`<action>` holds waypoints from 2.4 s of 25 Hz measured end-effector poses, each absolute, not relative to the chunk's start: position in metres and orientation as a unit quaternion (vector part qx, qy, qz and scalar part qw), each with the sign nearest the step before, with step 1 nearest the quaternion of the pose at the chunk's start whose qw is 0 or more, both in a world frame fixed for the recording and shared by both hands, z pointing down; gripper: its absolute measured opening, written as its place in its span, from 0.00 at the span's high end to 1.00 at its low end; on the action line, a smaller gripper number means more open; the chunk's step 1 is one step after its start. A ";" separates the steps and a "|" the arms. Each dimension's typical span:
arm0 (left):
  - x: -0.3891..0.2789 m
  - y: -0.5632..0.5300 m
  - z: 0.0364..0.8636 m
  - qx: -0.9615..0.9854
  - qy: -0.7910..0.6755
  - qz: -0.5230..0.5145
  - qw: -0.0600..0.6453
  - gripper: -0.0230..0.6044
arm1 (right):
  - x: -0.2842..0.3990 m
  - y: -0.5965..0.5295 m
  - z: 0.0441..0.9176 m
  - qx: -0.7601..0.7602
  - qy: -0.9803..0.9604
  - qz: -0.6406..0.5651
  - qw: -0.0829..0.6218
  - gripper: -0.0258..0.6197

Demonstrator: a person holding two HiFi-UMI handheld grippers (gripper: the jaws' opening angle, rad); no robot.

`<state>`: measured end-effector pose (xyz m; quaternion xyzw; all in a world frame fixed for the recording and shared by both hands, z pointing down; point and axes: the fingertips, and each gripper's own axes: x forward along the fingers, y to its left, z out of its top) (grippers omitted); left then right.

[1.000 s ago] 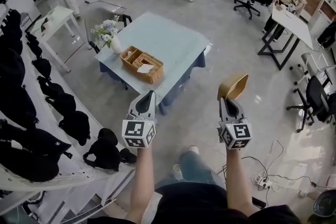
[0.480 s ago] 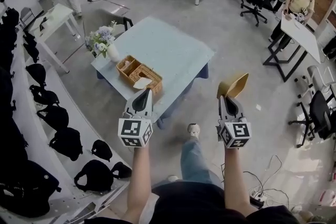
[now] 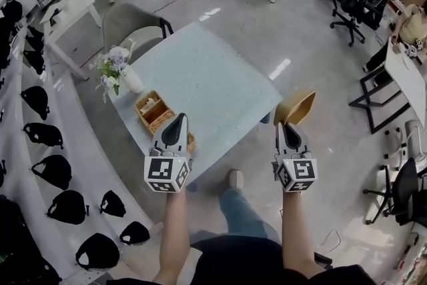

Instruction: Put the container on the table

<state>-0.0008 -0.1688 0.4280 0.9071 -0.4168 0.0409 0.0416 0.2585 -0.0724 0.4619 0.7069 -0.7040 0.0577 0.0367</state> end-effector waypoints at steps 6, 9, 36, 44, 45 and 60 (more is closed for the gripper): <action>0.040 -0.235 0.419 0.888 -0.457 0.037 0.040 0.95 | 0.299 -0.164 0.454 0.668 -0.741 0.057 0.041 0.93; 0.049 -0.251 0.413 0.881 -0.470 0.040 0.037 0.95 | 0.308 -0.192 0.445 0.655 -0.752 0.054 0.040 0.93; 0.081 -0.422 0.381 0.869 -0.493 0.039 0.010 0.95 | 0.264 -0.392 0.407 0.562 -0.822 -0.008 0.094 0.93; 0.090 -0.532 0.439 0.864 -0.499 0.055 0.045 0.95 | 0.188 -0.506 0.486 0.417 -0.876 -0.050 0.235 0.93; 0.090 -0.544 0.453 0.864 -0.498 0.061 0.050 0.95 | 0.182 -0.519 0.503 0.397 -0.879 -0.054 0.257 0.93; 0.070 -0.600 0.641 0.841 -0.502 0.158 0.127 0.95 | 0.135 -0.562 0.715 0.136 -0.835 -0.098 0.525 0.93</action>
